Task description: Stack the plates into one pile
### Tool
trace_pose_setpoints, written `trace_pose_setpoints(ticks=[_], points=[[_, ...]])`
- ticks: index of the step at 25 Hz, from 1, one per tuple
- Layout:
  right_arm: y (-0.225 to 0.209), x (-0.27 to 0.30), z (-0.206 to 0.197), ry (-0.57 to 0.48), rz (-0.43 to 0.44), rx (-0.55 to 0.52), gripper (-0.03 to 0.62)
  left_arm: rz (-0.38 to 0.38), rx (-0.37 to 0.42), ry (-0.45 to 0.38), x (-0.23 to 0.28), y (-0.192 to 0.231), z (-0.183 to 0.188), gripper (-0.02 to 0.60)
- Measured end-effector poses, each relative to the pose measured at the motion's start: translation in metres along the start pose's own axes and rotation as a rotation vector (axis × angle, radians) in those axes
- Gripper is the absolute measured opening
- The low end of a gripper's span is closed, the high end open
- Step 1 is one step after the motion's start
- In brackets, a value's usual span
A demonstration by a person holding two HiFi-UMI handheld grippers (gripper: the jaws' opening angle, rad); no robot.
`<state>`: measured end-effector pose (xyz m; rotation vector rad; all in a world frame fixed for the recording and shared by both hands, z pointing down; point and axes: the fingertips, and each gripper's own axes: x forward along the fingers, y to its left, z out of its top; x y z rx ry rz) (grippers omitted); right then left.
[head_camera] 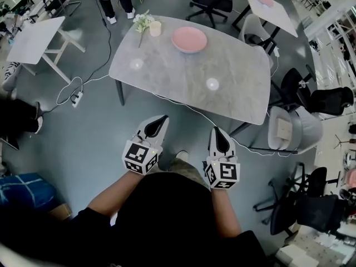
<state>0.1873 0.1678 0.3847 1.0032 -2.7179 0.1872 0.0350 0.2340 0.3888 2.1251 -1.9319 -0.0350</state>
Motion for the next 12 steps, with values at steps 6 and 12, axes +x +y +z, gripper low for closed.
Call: trace_pose_setpoints(ticks=[6,12], points=[[0.014,-0.011,0.003,-0.008,-0.010,-0.002,0.012,-0.038,-0.001,-0.019,-0.010,-0.004,0.006,0.015],[0.024,-0.014,0.008,-0.021,-0.023,-0.023,0.012,-0.056,0.003,-0.034,-0.025,-0.002,0.009,0.015]])
